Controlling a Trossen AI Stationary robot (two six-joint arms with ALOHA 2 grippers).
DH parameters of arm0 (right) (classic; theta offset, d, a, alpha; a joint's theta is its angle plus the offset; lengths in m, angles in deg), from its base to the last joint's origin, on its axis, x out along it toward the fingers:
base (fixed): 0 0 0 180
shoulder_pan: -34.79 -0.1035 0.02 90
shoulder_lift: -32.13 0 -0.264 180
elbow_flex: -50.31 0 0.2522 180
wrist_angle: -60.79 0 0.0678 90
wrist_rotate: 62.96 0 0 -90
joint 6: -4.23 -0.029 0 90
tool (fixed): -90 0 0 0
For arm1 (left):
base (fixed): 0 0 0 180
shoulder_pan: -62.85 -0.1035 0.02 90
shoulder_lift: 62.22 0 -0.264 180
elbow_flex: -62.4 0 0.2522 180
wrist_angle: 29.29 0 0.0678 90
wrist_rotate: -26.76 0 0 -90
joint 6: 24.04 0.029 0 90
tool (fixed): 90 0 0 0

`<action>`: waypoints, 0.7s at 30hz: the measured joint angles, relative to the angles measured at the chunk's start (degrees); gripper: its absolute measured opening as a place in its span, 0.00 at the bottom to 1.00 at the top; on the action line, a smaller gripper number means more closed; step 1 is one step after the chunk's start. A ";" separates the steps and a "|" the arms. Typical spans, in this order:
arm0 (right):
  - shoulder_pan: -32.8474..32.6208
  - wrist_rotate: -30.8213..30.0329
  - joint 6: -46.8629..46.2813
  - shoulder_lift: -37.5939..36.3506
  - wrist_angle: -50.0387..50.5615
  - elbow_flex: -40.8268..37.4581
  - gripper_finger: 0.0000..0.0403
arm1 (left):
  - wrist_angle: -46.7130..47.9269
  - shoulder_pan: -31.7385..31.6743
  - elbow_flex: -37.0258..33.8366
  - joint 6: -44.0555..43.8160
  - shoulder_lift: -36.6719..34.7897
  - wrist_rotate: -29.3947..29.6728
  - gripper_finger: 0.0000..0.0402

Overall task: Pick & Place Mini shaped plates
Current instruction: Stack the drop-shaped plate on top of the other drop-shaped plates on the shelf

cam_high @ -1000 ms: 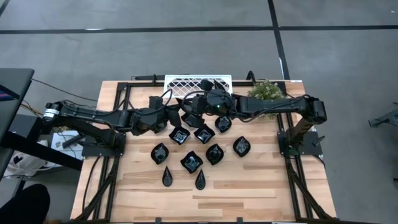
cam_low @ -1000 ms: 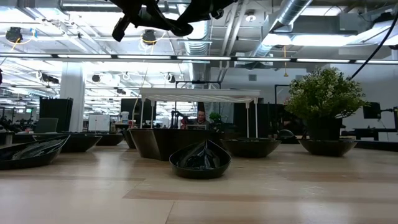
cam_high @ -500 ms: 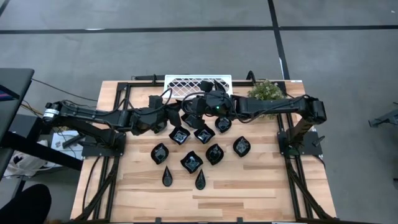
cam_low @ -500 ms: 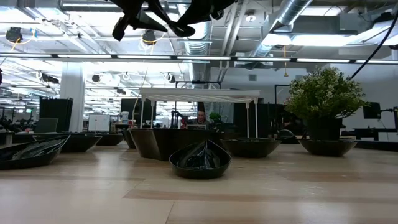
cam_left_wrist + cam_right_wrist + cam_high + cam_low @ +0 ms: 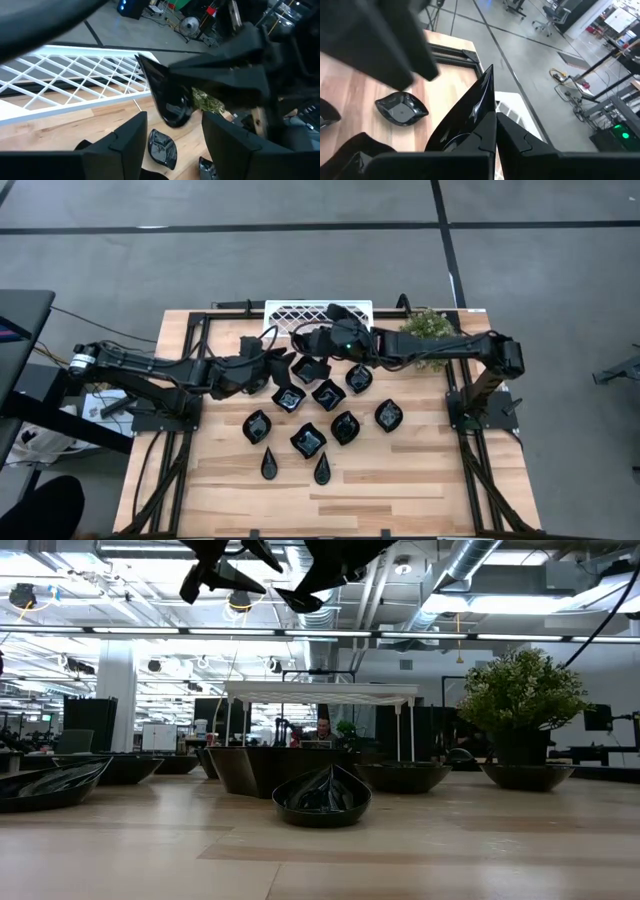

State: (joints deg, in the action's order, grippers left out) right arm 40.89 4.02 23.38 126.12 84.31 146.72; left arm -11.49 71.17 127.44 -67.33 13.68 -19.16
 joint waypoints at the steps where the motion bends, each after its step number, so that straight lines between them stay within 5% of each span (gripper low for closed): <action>1: 0.40 0.00 -0.52 0.00 0.10 0.00 0.00 | 0.00 0.19 0.00 0.00 0.00 0.00 0.48; 21: 12.07 0.61 -10.43 -0.07 9.25 0.00 0.00 | 0.70 0.72 0.00 7.04 0.00 -0.05 0.49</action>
State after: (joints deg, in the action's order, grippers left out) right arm 52.96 4.62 12.95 126.06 93.56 146.72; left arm -10.79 71.89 127.44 -60.29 13.68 -19.21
